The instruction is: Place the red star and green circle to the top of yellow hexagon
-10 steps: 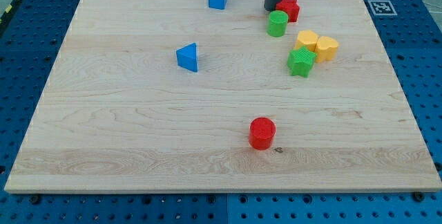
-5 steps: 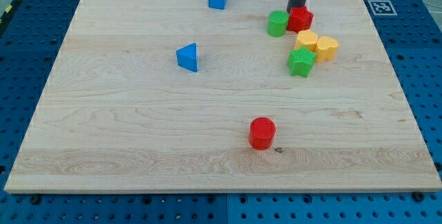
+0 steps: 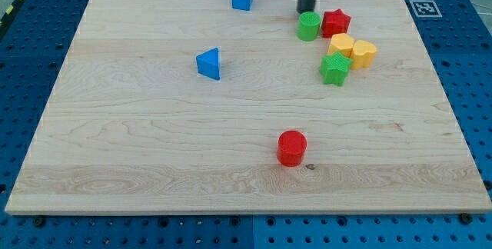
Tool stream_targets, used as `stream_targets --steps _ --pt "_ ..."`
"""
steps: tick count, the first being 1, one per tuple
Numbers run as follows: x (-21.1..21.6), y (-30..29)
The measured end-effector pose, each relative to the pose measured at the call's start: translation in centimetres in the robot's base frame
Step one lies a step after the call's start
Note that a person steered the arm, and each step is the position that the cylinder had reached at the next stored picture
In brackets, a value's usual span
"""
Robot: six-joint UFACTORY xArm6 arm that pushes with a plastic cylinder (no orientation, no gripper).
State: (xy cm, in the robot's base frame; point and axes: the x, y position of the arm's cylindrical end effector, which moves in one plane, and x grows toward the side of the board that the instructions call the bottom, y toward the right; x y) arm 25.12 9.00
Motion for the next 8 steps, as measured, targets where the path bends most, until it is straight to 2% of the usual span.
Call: stream_targets --steps 1,2,6,8 --pt "3.7 -0.7" --pt "4.2 -0.1" --pt "3.0 3.9" --pt "3.8 4.1"
